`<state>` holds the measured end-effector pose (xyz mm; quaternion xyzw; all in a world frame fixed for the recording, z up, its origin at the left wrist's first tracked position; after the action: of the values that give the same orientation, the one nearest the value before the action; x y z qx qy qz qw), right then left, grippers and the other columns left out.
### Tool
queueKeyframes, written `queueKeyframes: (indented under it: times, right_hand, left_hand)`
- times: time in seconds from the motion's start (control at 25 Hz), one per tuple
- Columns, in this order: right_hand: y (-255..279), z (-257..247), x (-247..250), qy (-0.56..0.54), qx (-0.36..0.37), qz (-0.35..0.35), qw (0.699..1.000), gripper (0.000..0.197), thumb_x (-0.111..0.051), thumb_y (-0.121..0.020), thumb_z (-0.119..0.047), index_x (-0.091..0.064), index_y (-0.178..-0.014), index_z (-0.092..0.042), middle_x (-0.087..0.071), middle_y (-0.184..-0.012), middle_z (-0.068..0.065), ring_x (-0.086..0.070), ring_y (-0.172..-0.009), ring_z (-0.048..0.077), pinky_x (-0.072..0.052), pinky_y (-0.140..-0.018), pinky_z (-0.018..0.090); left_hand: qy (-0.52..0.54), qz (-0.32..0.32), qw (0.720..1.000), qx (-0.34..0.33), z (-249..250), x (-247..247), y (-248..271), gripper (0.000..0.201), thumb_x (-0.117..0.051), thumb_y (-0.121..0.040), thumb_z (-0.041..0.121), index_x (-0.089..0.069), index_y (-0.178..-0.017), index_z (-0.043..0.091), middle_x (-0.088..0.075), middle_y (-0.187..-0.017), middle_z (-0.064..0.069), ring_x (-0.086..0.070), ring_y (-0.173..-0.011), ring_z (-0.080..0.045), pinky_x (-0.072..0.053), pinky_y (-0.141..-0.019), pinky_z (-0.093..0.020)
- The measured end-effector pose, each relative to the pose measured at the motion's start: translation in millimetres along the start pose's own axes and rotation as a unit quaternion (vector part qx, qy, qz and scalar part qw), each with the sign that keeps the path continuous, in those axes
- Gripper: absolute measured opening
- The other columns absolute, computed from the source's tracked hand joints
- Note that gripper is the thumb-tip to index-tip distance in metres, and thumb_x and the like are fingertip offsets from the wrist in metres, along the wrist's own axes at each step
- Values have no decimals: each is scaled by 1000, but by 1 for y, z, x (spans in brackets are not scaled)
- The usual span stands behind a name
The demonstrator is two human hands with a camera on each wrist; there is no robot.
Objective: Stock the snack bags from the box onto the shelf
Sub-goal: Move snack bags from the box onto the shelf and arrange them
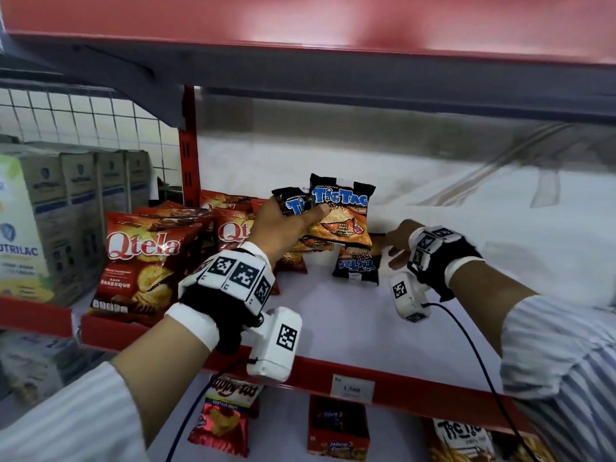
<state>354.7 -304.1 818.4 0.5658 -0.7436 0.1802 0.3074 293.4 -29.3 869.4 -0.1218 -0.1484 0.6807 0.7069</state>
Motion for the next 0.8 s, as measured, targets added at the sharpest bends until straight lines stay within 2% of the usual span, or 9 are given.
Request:
queueKeyframes:
  times: [0.08,0.16,0.24,0.36,0.44,0.52,0.6,0.68,0.8]
  right_hand:
    - [18,-19,19,-123,43,25,991,42,-60,-90,-36,-58,-110,1,-65,-106,16,-66,-74,27,-57,-67,36]
    - [47,-49,16,-264,102,-64,957,64,-56,-80,-61,-60,-112,-6,-69,-105,14,-71,-82,28,-58,-67,34]
    - [75,-70,7,-280,147,-155,936,72,-58,-68,-69,-61,-114,-15,-71,-101,8,-70,-90,26,-58,-72,35]
    - [93,-79,-5,-225,203,-192,933,48,-77,-71,-42,-61,-113,-23,-72,-100,0,-69,-92,18,-57,-79,33]
    - [90,-76,-6,-239,212,-179,930,55,-81,-67,-24,-59,-118,-27,-71,-106,-1,-69,-93,16,-56,-79,32]
    - [83,-70,-7,-251,207,-170,930,57,-82,-62,-20,-62,-114,-29,-72,-104,-2,-70,-91,15,-57,-73,29]
    - [74,-60,-9,-238,197,-163,937,47,-82,-64,-17,-65,-106,-29,-73,-99,-3,-70,-86,13,-56,-67,27]
    - [60,-47,-12,-218,172,-140,950,43,-79,-70,-10,-64,-106,-28,-71,-99,-1,-70,-84,15,-55,-63,27]
    - [41,-25,-13,-186,126,-91,970,42,-78,-73,-7,-61,-107,-27,-68,-102,3,-67,-83,18,-55,-60,28]
  left_hand:
    - [-7,-6,1000,1,0,-6,-2,42,-78,-75,30,-65,-112,14,-71,-104,1,-66,-98,-15,-50,-86,-26]
    - [-4,-11,1000,11,-2,-12,-3,45,-79,-74,31,-63,-114,15,-70,-105,1,-65,-98,-14,-50,-87,-27]
    - [6,-22,999,23,-4,-23,-3,48,-80,-74,29,-62,-116,15,-70,-107,1,-65,-98,-14,-50,-88,-28]
    - [41,-62,996,39,-7,-42,-1,41,-78,-75,19,-63,-113,14,-72,-103,-3,-68,-95,-20,-53,-89,-35]
    - [74,-75,992,66,-12,-49,-2,28,-75,-74,13,-65,-101,11,-75,-88,-4,-70,-85,-25,-56,-78,-36]
    - [75,-93,987,103,-20,-53,-1,27,-77,-71,16,-64,-93,7,-74,-76,-4,-69,-78,-28,-57,-67,-34]
    - [25,-111,983,147,-31,-56,5,63,-81,-64,30,-58,-114,0,-72,-99,-12,-67,-96,-32,-56,-81,-43]
    - [-37,-110,979,169,-40,-53,11,89,-82,-66,35,-38,-135,0,-59,-125,-19,-58,-113,-36,-50,-93,-46]
    - [-88,-100,976,172,-53,-41,14,46,-72,-82,28,-46,-114,8,-62,-114,-16,-59,-106,-28,-49,-79,-38]
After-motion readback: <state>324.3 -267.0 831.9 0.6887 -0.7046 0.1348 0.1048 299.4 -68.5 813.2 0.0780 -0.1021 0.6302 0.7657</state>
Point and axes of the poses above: each hand's wrist, its own y-axis away from the middle knuckle, its own x-axis out of the back of the hand, z = x × y, the point moved 9 cm from there along -y, towards the middle knuckle
